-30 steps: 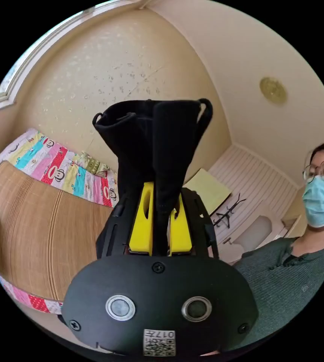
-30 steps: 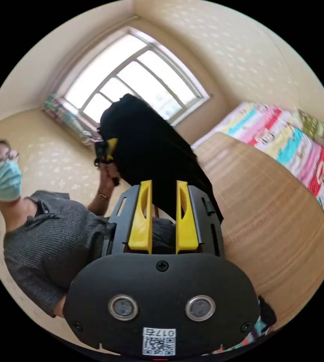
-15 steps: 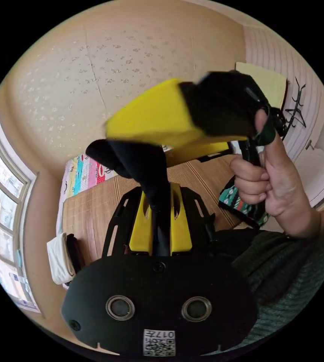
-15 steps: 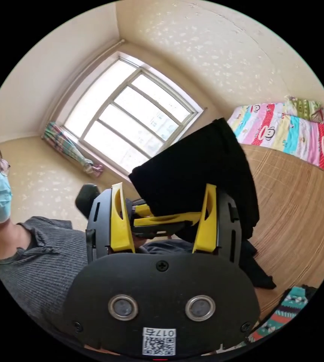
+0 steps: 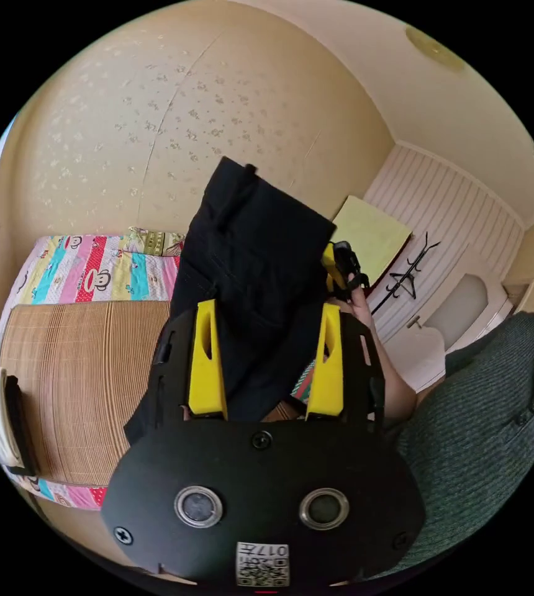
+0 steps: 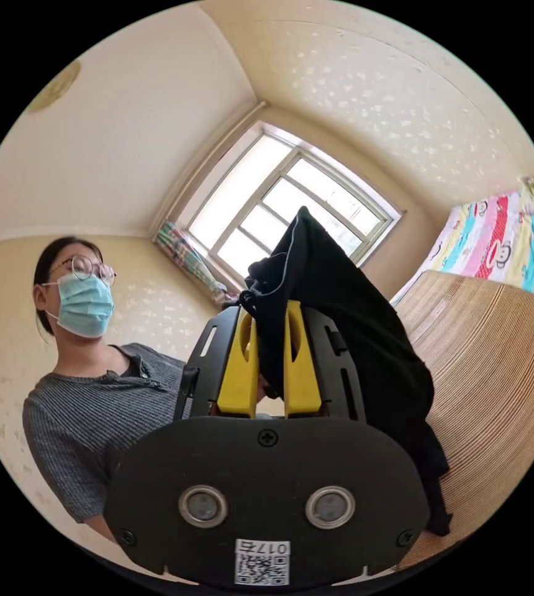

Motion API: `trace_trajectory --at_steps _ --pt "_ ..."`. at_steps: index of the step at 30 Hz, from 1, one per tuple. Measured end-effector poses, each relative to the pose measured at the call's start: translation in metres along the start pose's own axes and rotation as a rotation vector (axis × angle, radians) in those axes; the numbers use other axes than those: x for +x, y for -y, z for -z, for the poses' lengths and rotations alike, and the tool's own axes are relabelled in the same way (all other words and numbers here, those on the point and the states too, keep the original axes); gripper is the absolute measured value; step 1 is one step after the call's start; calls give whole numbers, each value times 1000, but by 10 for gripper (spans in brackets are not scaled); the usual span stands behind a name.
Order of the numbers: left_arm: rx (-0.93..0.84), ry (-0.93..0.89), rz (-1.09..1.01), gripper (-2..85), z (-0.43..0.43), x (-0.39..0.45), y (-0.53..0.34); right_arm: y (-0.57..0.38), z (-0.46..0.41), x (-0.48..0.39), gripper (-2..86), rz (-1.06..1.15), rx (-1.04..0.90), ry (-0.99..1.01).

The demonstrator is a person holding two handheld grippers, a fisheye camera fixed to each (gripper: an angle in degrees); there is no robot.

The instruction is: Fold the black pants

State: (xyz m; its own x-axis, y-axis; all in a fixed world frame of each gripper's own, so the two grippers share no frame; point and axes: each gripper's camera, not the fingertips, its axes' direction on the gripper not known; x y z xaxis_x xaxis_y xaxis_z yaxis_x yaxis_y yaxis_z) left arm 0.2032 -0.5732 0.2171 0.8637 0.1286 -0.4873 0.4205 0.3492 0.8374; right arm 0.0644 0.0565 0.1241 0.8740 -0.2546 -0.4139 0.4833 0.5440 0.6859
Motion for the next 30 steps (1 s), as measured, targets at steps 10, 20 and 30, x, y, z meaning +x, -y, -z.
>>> trace_trajectory --at_steps 10,20,30 --pt "55 -308 40 50 69 -56 66 63 107 -73 49 197 -18 -164" --pt "405 -489 -55 49 269 -142 166 305 -26 -144 46 680 -103 -494" --pt "272 265 856 51 430 -460 1 287 -257 65 16 435 -398 -1030"
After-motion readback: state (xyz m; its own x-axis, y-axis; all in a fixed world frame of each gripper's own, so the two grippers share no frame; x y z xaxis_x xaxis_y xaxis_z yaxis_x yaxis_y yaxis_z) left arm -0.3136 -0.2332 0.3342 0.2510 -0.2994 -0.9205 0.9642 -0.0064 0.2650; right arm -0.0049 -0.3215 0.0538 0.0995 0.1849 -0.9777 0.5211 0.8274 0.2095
